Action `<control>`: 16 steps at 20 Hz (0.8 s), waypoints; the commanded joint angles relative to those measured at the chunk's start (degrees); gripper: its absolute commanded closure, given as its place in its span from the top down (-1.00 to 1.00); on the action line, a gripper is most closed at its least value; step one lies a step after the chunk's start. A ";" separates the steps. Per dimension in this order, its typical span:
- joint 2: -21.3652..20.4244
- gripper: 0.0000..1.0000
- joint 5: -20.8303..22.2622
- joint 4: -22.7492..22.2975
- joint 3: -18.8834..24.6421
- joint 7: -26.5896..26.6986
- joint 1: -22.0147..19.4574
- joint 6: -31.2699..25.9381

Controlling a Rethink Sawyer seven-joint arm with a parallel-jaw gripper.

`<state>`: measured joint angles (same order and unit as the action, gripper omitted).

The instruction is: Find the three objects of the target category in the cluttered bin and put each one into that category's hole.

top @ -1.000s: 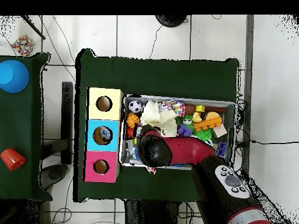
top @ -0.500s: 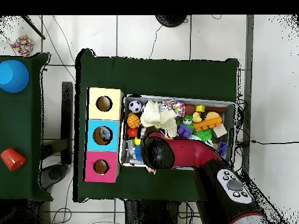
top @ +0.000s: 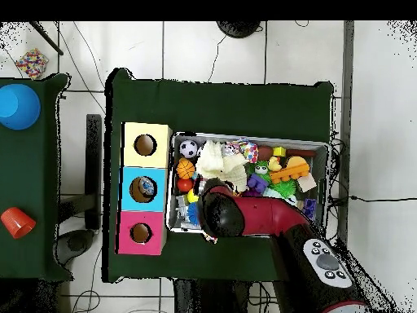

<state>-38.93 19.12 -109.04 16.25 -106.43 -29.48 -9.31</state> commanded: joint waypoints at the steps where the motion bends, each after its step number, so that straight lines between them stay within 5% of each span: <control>1: -0.62 1.00 -2.93 -2.64 -1.33 -8.68 0.97 -2.82; 16: -1.38 1.00 -3.42 -3.00 -2.44 -8.12 2.26 -2.60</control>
<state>-40.33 17.76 -109.05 14.67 -106.43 -27.77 -9.31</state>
